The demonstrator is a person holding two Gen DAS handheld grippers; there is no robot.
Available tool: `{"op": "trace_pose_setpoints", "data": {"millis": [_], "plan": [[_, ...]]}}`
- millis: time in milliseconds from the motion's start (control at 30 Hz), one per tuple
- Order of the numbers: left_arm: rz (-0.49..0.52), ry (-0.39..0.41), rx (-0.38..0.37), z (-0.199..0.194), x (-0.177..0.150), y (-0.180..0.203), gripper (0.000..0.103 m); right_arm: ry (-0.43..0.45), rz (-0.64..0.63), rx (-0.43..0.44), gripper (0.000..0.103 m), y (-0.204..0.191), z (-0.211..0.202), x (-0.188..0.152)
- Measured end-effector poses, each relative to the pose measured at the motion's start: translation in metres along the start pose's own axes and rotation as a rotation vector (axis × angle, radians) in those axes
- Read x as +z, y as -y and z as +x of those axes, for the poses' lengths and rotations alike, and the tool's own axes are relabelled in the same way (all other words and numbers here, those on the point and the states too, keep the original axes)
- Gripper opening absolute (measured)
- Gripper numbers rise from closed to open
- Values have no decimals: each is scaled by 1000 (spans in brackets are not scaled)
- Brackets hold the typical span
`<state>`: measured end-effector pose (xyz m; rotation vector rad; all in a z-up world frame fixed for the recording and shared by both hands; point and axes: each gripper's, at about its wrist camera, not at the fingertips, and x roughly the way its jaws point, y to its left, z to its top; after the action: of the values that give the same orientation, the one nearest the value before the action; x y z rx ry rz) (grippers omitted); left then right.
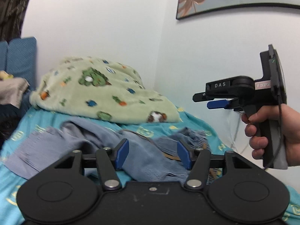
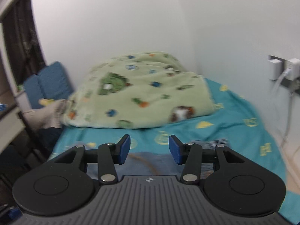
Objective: Fold clothes
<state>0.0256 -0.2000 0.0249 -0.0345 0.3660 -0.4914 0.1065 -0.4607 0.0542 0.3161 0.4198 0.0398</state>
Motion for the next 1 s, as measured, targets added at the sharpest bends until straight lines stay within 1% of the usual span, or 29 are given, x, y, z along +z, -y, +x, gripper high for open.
{"op": "trace_pose_setpoints", "data": {"millis": [67, 167, 233, 300, 433, 500, 533, 567, 600, 667, 767, 833, 900, 1000], "plan": [[-5, 10, 21, -12, 4, -16, 54, 0, 7, 40, 49, -26, -3, -3], [-12, 18, 60, -29, 4, -45, 54, -1, 45, 75, 49, -58, -4, -15], [-14, 6, 96, -35, 1, -65, 54, 1, 68, 88, 49, -74, -2, -28], [-14, -7, 124, -37, -2, -83, 54, -16, 107, 99, 49, -85, 6, -45], [-25, -29, 161, -33, -15, -116, 54, -83, 247, 108, 49, -88, 40, -84], [-32, -31, 172, -28, -23, -128, 54, -127, 350, 114, 50, -79, 62, -105], [-39, -31, 176, -25, -26, -133, 54, -154, 410, 115, 51, -72, 72, -115], [-47, -31, 179, -21, -30, -138, 54, -180, 474, 113, 55, -65, 81, -124], [-65, -35, 175, -18, -31, -142, 54, -201, 541, 104, 61, -56, 88, -134], [-110, -47, 162, -11, -34, -150, 54, -226, 664, 80, 64, -41, 97, -152], [-177, -65, 140, 0, -38, -160, 54, -249, 810, 15, 70, -26, 102, -173], [-177, -71, 136, 4, -39, -163, 54, -241, 855, -27, 75, -21, 102, -181], [-182, -89, 134, 7, -41, -166, 53, -232, 890, -85, 82, -17, 103, -186], [-222, -110, 121, 10, -44, -174, 53, -217, 959, -133, 81, -7, 106, -192]]}}
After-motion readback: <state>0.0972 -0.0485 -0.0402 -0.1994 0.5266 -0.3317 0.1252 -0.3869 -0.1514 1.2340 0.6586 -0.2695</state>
